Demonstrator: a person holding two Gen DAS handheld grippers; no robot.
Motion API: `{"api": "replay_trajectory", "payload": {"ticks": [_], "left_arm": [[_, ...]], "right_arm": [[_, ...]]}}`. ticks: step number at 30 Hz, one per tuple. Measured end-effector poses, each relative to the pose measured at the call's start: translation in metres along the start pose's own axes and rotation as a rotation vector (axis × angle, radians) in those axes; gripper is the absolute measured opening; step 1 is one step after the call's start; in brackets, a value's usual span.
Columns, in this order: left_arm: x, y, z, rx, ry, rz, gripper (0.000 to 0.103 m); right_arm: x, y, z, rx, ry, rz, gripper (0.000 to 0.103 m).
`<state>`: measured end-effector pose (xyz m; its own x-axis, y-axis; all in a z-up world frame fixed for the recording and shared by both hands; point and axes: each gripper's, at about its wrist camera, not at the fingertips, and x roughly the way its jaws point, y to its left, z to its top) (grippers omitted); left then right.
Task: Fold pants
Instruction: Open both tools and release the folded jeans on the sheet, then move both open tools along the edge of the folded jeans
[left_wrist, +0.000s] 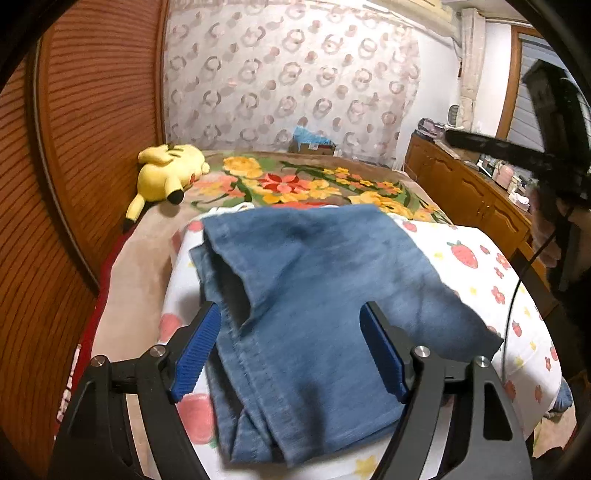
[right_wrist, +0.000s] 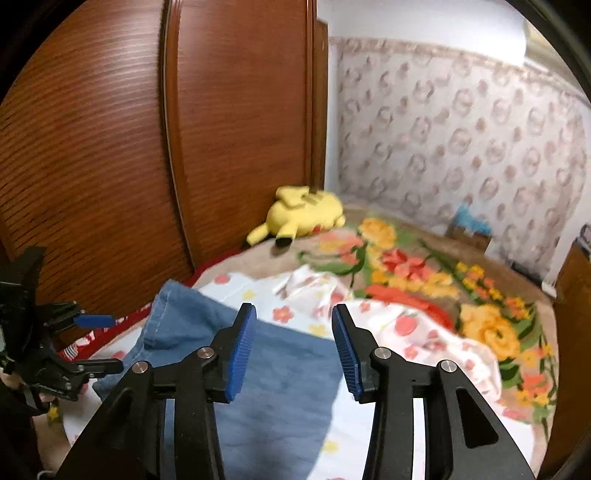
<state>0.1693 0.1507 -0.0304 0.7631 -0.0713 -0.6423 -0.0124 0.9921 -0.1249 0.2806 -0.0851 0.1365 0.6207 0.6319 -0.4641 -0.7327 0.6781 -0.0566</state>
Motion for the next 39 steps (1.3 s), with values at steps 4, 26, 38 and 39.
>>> {"api": "replay_trajectory", "payload": {"ticks": [4, 26, 38, 39], "left_arm": [[-0.002, -0.014, 0.005, 0.023, -0.012, -0.013, 0.078], [-0.044, -0.082, -0.027, 0.117, -0.058, -0.038, 0.078], [-0.062, -0.098, -0.057, 0.132, -0.078, -0.05, 0.078], [-0.062, -0.098, -0.056, 0.133, -0.076, -0.048, 0.078]], "right_arm": [[-0.037, 0.01, -0.005, -0.014, -0.072, -0.015, 0.046], [-0.129, 0.042, -0.088, 0.034, -0.185, 0.02, 0.046], [-0.146, 0.051, -0.123, 0.128, -0.035, -0.016, 0.046], [-0.142, 0.05, -0.124, 0.144, -0.018, -0.028, 0.046]]}}
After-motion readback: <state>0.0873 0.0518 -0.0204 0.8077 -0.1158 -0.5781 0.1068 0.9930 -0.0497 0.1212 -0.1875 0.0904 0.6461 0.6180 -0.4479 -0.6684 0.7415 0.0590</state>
